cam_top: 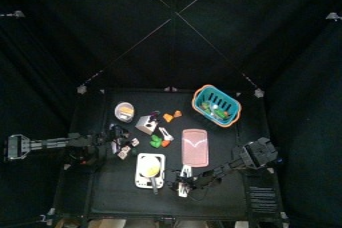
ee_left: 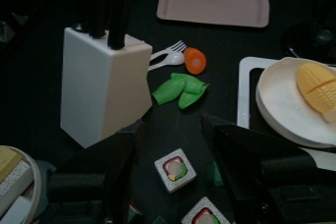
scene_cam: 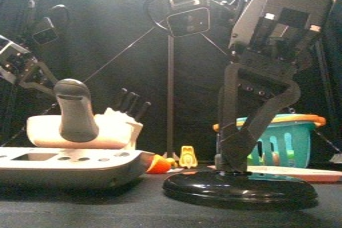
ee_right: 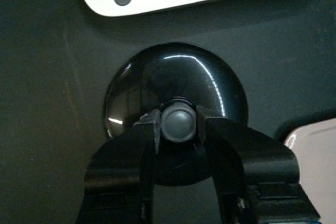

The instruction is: Grab pot lid

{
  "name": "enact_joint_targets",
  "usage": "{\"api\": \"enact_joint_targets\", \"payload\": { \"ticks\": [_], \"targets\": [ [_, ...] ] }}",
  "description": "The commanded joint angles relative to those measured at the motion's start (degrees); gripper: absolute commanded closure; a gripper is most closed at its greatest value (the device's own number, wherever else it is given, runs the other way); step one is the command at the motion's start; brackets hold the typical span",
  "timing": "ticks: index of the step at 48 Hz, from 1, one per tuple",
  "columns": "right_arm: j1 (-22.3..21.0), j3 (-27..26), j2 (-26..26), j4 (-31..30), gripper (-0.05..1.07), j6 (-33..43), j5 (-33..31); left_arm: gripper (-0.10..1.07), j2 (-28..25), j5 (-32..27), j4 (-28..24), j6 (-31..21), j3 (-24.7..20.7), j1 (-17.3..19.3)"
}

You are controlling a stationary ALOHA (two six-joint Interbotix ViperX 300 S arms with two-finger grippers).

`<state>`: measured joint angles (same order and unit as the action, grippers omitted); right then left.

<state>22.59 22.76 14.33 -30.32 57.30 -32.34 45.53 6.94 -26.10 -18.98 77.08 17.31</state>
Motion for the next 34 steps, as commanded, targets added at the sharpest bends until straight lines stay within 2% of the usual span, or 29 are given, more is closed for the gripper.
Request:
{"api": "enact_joint_targets", "payload": {
  "ticks": [1, 34],
  "targets": [
    [-0.3, -1.1, -1.9, -0.1, 0.43, 0.0, -1.0, 0.11, -0.1, 0.2, 0.1, -0.1, -0.7, 0.1],
    [0.1, -3.7, -3.0, -2.2, 0.44, 0.0, -3.2, 0.11, -0.1, 0.2, 0.7, -0.1, -0.8, 0.1]
  ]
}}
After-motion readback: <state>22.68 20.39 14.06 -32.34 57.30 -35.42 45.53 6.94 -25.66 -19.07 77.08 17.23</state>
